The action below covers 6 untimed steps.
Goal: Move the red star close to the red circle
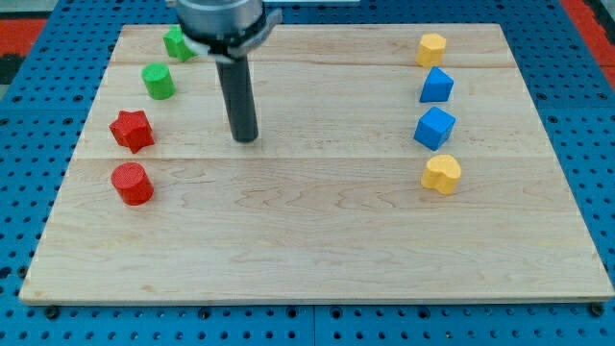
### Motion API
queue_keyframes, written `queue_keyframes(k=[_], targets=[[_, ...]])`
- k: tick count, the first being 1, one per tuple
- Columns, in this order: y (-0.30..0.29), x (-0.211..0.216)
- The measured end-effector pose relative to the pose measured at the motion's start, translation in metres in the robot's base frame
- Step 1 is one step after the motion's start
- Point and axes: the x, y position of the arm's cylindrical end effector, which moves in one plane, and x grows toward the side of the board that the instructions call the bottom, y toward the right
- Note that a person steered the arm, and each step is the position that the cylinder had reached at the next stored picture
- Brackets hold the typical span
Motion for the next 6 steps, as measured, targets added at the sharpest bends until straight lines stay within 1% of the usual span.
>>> queue_keyframes(k=[2,4,5,6], targets=[[-0.05,-0.05],[-0.109,-0.034],[-0.116,-0.012],[-0.081,0.031]])
